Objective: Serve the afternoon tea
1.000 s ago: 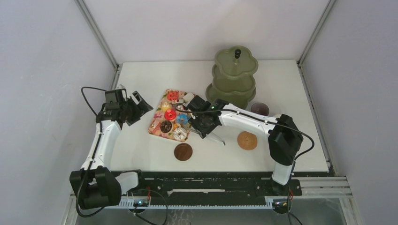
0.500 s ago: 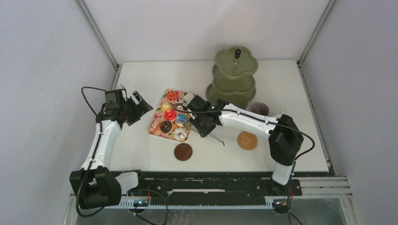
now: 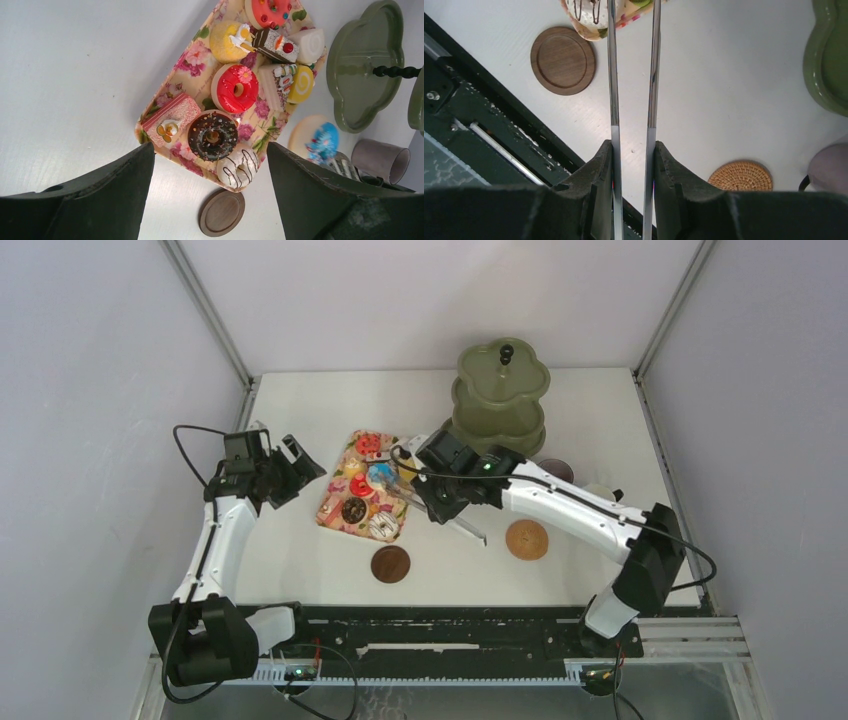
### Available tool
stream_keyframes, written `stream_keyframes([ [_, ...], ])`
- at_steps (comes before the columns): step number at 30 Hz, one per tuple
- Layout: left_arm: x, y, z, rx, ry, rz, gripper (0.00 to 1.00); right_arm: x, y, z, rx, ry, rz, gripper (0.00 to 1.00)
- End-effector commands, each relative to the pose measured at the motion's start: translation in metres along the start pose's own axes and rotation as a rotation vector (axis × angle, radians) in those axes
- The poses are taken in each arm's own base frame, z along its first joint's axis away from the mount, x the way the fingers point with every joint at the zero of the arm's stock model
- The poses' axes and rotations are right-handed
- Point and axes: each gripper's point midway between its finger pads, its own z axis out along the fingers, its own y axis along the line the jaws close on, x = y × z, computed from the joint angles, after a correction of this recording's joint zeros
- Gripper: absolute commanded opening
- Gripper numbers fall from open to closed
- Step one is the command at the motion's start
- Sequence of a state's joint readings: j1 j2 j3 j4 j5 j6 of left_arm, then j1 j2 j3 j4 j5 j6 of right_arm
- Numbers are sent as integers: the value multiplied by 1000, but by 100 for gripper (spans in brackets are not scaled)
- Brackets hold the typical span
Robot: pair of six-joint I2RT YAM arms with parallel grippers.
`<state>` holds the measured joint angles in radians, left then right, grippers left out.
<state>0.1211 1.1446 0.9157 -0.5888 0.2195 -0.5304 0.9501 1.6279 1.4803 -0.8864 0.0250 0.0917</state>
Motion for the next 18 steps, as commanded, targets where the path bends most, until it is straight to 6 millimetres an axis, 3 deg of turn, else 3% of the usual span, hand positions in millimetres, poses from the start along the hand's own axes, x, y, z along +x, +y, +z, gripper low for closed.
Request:
stream_keyframes([
  [1,-22,-11,-10,22,-57,32,87,-29,5,-44,-32,-156,28,2],
  [9,-29,-15,-13,23,-69,39,87,-52,-22,-109,-13,-306,112,2],
  [18,-25,-14,-10,28,-60,32,87,-57,-94,-152,117,-409,274,3],
])
